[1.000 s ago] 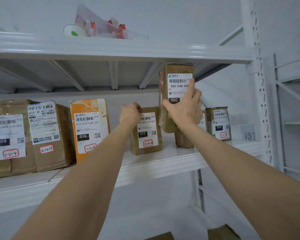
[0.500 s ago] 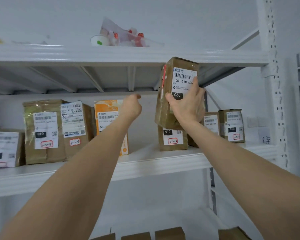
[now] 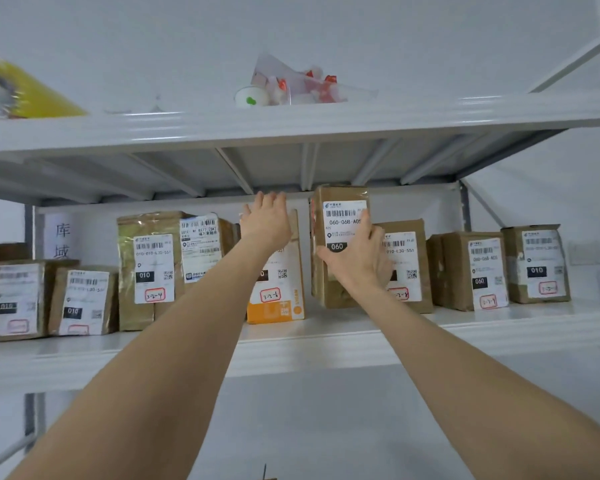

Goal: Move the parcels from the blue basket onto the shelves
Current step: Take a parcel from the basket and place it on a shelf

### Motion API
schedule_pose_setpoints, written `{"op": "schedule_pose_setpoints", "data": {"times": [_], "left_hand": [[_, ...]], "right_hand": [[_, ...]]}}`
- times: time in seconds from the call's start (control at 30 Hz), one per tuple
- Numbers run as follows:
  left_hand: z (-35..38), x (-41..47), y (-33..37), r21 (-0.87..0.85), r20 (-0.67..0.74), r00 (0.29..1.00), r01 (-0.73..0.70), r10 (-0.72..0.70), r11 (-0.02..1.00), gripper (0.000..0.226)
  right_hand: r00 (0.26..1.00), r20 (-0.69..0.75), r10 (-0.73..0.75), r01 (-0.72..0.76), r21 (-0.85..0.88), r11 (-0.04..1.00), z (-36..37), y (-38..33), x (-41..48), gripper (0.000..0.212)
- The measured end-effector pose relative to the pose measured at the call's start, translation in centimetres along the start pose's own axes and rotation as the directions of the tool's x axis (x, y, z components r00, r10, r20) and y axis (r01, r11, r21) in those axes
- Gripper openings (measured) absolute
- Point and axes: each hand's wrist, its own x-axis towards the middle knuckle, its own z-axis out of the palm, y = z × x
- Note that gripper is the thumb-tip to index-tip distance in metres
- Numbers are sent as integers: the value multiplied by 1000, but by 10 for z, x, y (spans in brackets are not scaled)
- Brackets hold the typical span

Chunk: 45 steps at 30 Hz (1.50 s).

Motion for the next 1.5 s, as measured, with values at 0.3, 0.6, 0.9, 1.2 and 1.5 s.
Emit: {"op": "schedule_pose_setpoints", "data": {"times": [0.3, 0.6, 0.9, 1.2, 1.5], "left_hand": [[3, 10, -5, -3, 61, 998, 29, -28, 1000, 53], [7, 13, -7, 20, 56, 998, 24, -25, 1000, 54], [5, 2, 33, -80, -171, 980, -114, 99, 990, 50], [18, 2, 77, -6, -70, 980, -185, 184, 983, 55], [36, 12, 65, -49, 91, 991, -90, 95, 995, 62]], "right_hand": [[992, 125, 35, -26, -70, 997, 33, 9, -7, 110], [974, 221, 47, -57, 42, 997, 45, 1, -5, 102], [963, -193, -186, 155, -164, 974, -4, 36, 9, 50], [965, -51, 257, -259, -44, 965, -37, 90, 23, 76], [871, 337, 357, -448, 245, 860, -10, 100, 37, 47]]}}
